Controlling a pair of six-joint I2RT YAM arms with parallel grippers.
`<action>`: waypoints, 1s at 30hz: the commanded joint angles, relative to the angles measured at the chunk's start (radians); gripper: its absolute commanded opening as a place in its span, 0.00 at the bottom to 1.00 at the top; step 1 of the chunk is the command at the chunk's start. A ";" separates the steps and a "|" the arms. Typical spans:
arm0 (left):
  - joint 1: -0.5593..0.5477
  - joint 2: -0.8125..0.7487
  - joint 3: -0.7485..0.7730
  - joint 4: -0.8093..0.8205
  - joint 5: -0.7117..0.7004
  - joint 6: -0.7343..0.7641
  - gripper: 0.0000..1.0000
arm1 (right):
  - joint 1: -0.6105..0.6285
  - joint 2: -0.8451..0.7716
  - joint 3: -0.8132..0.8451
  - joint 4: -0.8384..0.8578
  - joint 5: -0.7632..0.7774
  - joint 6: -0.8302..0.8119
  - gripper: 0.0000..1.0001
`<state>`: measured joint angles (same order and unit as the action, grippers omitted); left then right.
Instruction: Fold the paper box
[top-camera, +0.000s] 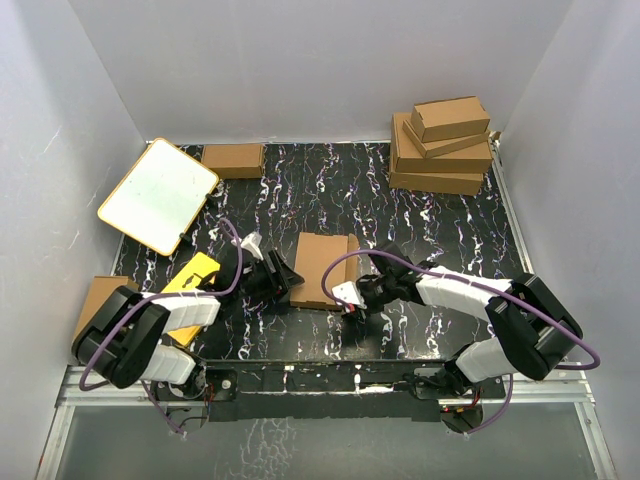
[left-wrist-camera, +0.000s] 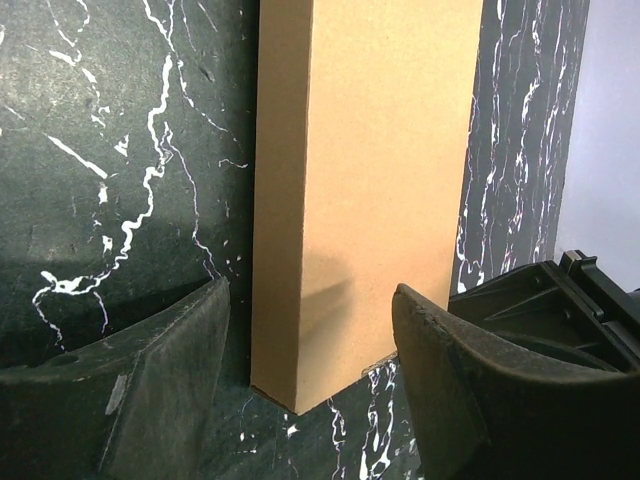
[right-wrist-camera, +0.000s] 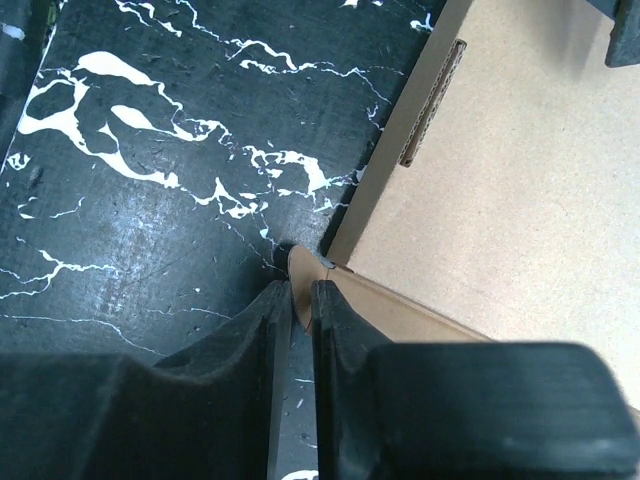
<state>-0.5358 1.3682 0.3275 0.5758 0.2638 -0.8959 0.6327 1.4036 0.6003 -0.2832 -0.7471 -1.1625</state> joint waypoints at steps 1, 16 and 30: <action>-0.007 0.024 0.036 0.000 -0.013 0.025 0.63 | 0.000 -0.022 0.010 0.067 -0.021 0.033 0.18; -0.007 0.049 0.040 -0.056 -0.033 0.055 0.53 | -0.013 -0.009 0.034 0.047 -0.012 0.092 0.08; -0.007 0.068 0.035 -0.073 -0.044 0.040 0.52 | -0.040 0.028 0.082 -0.022 -0.024 0.135 0.08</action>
<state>-0.5388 1.4185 0.3584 0.5682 0.2481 -0.8661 0.6014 1.4170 0.6300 -0.2893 -0.7399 -1.0477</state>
